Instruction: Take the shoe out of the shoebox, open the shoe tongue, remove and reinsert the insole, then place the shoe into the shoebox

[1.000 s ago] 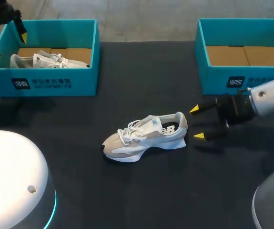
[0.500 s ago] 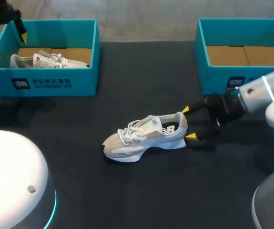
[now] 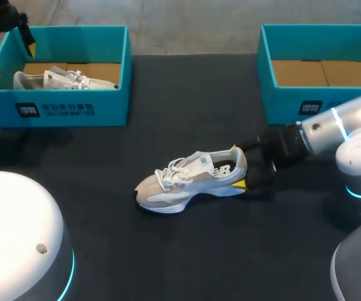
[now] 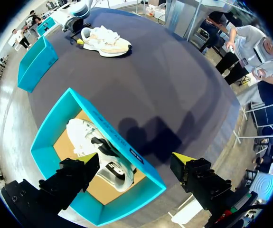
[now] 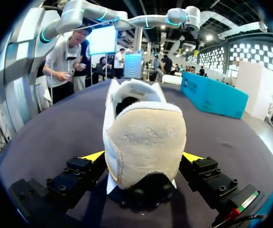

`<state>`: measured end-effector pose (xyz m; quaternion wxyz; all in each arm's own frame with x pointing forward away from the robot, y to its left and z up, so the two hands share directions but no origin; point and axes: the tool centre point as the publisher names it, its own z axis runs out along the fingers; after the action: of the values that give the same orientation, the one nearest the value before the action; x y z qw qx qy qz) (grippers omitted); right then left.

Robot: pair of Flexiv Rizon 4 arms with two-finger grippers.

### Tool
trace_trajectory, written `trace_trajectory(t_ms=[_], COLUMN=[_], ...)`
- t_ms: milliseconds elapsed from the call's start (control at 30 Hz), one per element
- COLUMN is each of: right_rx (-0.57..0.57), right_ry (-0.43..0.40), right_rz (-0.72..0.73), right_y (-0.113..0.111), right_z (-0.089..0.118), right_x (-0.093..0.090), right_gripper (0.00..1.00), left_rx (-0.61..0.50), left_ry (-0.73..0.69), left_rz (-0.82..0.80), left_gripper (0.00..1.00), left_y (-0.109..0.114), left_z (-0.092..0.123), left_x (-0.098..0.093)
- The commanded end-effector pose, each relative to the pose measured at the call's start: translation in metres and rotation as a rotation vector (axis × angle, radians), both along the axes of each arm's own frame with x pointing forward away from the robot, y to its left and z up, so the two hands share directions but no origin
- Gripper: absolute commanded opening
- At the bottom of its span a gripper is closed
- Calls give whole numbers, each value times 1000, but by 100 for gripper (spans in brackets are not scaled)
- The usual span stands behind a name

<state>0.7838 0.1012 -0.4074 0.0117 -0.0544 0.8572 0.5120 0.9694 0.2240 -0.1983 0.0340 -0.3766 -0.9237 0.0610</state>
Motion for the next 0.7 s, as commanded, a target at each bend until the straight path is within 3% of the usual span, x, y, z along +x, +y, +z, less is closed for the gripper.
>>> trace_trajectory(t_ms=[33,433,467,500,533,567,700], right_rx=[11,5,4,-4,-7,-6,0], right_ry=[-4,5,5,0,-3,-4,-3], right_rz=[-19,-31,-32,-44,-54,-60,-110], right_y=[8,12,12,12,12,11,10], right_z=[-9,-15,-15,-15,-14,-14,-11], right_x=[-1,-3,-3,-4,-4,-5,-12], right_gripper=[100,100,96,32,25,3,0], left_rx=[2,2,2,2,2,2,2], left_ry=[-2,-2,-2,-2,-2,-2,-2], left_rz=[0,0,0,0,0,0,0], left_gripper=[100,100,100,100,100,100,100], left_y=[0,0,0,0,0,0,0], left_z=[0,0,0,0,0,0,0], left_x=[-1,-1,-1,-1,-1,-1,-1])
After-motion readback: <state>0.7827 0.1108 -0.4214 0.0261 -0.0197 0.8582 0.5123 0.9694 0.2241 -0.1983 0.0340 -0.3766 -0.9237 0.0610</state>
